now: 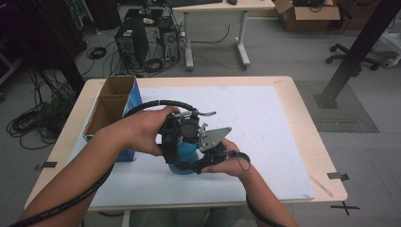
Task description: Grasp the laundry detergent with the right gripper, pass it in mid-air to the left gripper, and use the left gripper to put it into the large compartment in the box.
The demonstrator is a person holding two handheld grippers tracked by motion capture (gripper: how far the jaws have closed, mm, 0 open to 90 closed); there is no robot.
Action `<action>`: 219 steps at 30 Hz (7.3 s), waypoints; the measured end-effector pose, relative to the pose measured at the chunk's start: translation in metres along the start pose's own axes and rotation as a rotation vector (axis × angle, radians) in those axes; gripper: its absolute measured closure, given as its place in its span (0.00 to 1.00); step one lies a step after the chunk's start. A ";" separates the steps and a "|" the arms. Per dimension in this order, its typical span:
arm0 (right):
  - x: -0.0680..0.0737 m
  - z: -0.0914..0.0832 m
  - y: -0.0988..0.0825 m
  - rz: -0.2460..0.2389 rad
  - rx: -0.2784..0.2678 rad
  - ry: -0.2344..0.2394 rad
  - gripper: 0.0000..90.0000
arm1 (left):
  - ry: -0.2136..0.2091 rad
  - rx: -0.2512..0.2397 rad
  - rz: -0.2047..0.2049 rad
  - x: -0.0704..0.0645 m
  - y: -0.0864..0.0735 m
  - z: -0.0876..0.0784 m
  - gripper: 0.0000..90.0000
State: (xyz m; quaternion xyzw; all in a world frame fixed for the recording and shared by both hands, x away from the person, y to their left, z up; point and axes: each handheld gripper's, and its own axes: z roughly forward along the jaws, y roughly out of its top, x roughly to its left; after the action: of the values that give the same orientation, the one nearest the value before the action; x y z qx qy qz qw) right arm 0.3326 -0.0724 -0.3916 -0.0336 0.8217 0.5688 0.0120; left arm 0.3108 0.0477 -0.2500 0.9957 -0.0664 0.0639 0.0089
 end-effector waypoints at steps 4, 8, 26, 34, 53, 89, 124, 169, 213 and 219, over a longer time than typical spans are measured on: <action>0.001 0.000 0.001 0.009 -0.004 0.002 0.50 | 0.001 0.001 0.002 0.000 0.000 0.000 0.33; 0.001 0.001 0.001 0.013 -0.004 0.005 0.50 | 0.004 0.000 0.000 -0.001 0.000 0.001 0.36; 0.001 0.003 0.000 0.007 0.002 0.001 0.50 | -0.003 0.030 -0.005 0.001 0.001 0.003 0.41; 0.001 0.001 0.000 0.011 -0.001 -0.006 0.50 | -0.004 0.050 -0.016 0.002 0.005 0.002 0.41; 0.000 -0.003 -0.005 0.008 -0.031 -0.017 0.48 | -0.007 0.084 -0.020 0.004 0.017 0.000 0.42; -0.001 -0.020 -0.010 0.118 -0.049 -0.077 0.06 | -0.030 0.112 -0.118 0.015 0.012 -0.007 0.42; -0.027 -0.116 0.029 0.007 0.379 -0.180 0.01 | -0.044 0.096 -0.416 0.027 -0.004 -0.024 0.42; -0.043 -0.137 0.036 0.014 0.670 -0.123 0.03 | -0.004 0.070 -1.124 0.056 -0.077 -0.107 0.42; -0.053 -0.148 0.036 0.044 0.734 -0.084 0.03 | 0.047 0.065 -1.593 0.090 -0.208 -0.168 0.42; -0.053 -0.148 0.034 0.050 0.742 -0.079 0.03 | 0.057 0.050 -1.633 0.091 -0.218 -0.162 0.42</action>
State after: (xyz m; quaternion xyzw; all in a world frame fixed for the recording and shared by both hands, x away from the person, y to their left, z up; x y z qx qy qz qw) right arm 0.3861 -0.1966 -0.3041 0.0150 0.9714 0.2335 0.0413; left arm 0.4092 0.2562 -0.0793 0.7283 0.6815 0.0641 0.0322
